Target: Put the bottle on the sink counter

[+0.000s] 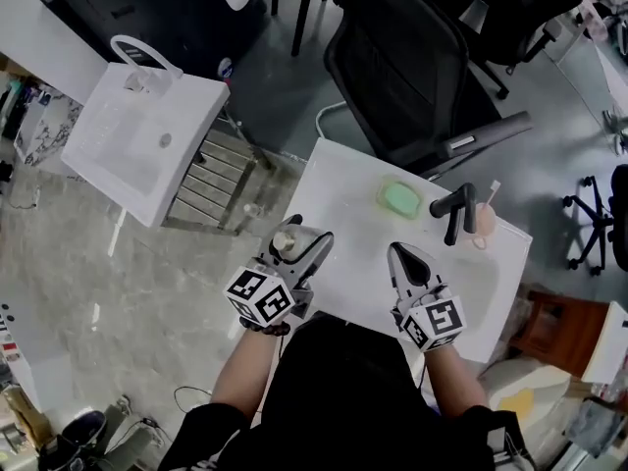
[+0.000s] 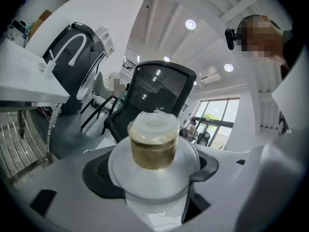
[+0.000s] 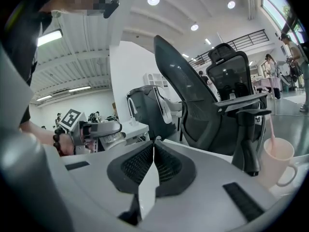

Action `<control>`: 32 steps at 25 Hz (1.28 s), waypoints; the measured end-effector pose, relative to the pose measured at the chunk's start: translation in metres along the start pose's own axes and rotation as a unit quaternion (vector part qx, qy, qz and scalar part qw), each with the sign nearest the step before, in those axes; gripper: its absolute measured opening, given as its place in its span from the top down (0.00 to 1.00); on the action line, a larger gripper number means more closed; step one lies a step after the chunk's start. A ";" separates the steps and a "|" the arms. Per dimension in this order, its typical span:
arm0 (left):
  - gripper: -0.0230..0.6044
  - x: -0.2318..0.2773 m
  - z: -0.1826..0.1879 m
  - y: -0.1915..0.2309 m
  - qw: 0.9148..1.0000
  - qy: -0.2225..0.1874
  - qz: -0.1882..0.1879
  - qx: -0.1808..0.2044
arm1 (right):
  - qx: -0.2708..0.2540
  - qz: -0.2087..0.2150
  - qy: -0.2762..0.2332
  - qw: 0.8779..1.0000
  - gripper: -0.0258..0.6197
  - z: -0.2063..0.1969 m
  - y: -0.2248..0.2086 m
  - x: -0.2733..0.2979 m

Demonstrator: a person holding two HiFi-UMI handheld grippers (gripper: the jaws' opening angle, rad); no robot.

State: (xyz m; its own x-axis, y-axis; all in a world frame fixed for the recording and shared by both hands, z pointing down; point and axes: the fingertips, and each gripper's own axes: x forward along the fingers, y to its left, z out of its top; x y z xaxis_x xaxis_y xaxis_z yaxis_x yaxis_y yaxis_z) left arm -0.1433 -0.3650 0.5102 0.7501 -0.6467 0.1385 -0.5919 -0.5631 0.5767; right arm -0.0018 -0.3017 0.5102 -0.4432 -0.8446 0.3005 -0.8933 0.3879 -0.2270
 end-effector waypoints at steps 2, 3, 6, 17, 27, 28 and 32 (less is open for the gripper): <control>0.40 0.010 -0.003 0.007 1.000 0.005 0.001 -0.003 | 0.007 -0.006 0.009 1.000 0.91 -0.006 0.002 -0.003; 0.40 0.016 -0.005 0.011 1.000 0.008 0.003 -0.004 | 0.008 -0.007 0.012 1.000 0.91 -0.009 0.003 -0.006; 0.40 0.038 -0.006 0.021 1.000 0.017 0.007 0.003 | 0.010 -0.011 0.024 1.000 0.91 -0.021 -0.001 -0.014; 0.40 0.097 -0.025 0.048 0.998 0.039 0.038 0.015 | 0.036 -0.033 0.058 0.997 0.91 -0.048 -0.034 -0.009; 0.40 0.150 -0.035 0.060 0.994 0.060 0.053 0.072 | 0.074 -0.016 0.110 0.991 0.91 -0.081 -0.051 -0.014; 0.40 0.154 -0.036 0.062 0.993 0.062 0.057 0.078 | 0.078 -0.009 0.105 0.991 0.91 -0.078 -0.052 -0.014; 0.40 0.167 -0.044 0.074 0.988 0.081 0.088 0.096 | 0.080 0.005 0.080 0.994 0.91 -0.068 -0.057 -0.019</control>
State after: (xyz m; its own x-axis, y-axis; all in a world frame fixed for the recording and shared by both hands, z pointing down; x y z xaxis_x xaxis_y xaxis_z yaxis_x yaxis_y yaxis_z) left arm -0.0490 -0.4914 0.6112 0.6591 -0.6610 0.3587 -0.7505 -0.5469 0.3711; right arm 0.0524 -0.2825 0.5800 -0.4691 -0.7667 0.4383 -0.8712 0.3206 -0.3717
